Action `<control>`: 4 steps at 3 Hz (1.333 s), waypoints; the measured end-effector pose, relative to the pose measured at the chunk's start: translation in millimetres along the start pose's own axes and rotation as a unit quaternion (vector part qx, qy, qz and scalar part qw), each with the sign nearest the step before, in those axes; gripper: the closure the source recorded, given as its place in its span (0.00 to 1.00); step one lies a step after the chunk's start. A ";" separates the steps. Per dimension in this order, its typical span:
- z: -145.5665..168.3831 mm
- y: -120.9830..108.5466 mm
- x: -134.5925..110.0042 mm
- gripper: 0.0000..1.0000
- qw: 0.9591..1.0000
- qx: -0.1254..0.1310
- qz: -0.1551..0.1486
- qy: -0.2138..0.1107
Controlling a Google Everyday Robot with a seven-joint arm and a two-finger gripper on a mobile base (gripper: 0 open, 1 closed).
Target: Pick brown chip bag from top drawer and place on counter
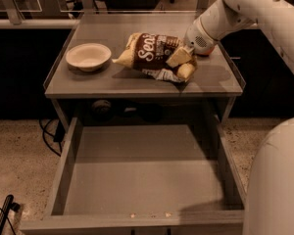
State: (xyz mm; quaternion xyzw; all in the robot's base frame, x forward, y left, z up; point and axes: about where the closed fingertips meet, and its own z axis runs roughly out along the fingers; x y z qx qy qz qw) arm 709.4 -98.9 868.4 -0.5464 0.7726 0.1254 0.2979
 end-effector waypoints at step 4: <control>0.5 -0.1 0.1 0.05 1.000 0.000 0.000 0.000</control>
Offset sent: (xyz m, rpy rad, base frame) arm 0.0003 0.0001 -0.0004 -0.0001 0.0003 0.0001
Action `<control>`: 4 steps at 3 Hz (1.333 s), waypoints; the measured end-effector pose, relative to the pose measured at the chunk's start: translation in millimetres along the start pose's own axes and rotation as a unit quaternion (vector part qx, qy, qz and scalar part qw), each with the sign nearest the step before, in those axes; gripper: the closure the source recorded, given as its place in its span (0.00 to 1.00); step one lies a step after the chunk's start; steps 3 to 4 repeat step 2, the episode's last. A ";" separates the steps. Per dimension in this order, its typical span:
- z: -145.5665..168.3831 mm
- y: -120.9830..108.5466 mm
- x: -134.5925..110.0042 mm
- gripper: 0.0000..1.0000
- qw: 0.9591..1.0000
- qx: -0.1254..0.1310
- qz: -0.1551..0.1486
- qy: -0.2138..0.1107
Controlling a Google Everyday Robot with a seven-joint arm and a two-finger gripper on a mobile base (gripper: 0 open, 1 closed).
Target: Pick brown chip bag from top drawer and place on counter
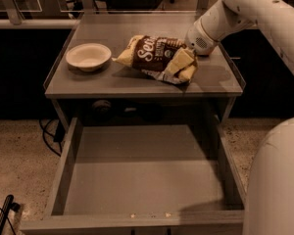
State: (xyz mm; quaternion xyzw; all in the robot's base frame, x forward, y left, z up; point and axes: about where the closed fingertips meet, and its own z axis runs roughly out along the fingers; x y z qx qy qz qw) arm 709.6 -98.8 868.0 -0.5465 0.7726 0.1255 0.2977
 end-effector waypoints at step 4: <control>0.1 0.0 0.0 0.00 1.000 0.000 0.000 0.000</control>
Offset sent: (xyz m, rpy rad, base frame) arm 0.0000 0.0000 0.0000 0.0000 0.0001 0.0000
